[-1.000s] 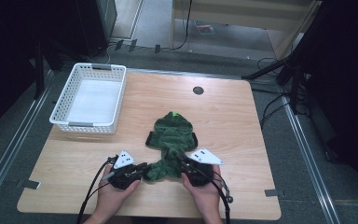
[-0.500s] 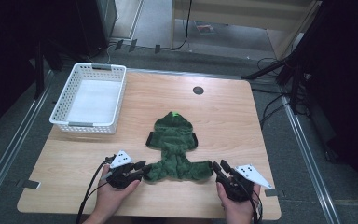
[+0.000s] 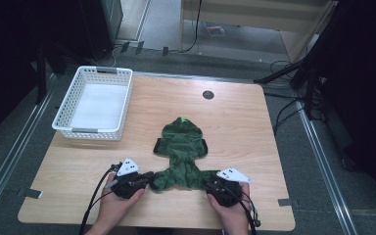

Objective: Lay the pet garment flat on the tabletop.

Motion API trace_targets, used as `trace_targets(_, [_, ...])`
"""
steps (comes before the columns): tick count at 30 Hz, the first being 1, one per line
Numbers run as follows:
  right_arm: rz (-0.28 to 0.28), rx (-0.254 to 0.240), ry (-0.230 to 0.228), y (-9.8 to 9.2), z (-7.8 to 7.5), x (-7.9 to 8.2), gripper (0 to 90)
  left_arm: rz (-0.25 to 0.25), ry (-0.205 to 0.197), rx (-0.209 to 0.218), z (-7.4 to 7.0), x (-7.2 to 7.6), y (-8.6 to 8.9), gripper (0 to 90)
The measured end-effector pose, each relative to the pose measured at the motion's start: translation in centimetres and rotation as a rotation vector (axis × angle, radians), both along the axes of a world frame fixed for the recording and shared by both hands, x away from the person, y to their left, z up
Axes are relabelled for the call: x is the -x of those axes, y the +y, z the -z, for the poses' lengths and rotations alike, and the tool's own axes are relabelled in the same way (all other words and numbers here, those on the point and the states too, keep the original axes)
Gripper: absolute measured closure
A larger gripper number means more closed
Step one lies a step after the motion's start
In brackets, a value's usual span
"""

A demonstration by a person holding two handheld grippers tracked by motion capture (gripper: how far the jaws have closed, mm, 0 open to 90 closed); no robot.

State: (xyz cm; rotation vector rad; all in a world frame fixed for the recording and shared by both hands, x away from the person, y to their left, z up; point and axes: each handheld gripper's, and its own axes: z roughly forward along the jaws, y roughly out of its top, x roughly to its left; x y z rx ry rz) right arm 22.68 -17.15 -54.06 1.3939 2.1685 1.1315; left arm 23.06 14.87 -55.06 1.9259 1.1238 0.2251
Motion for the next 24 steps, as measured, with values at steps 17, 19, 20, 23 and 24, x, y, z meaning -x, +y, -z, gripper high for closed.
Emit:
trace_targets(17, [0.075,-0.024,-0.044,-1.5,-0.7,0.1,55.7,0.005,-0.051,0.038,-1.5,1.9,-2.8,42.8])
trace_targets(19, [0.072,-0.013,-0.006,-1.6,-0.2,-0.1,55.8,0.000,-0.063,-0.044,-1.1,2.1,-3.8,40.2])
trace_targets(20, [0.063,-0.005,0.013,-1.5,0.0,-0.2,55.8,-0.007,-0.061,-0.073,-0.9,2.1,-3.9,40.6])
trace_targets(23, [0.048,0.017,0.012,-1.1,0.2,-0.2,56.3,-0.017,-0.060,-0.105,-0.3,2.0,-3.7,51.9])
trace_targets(24, [0.045,0.016,0.015,-1.1,0.1,-0.1,56.5,-0.010,-0.068,-0.115,-0.3,2.1,-3.5,59.1])
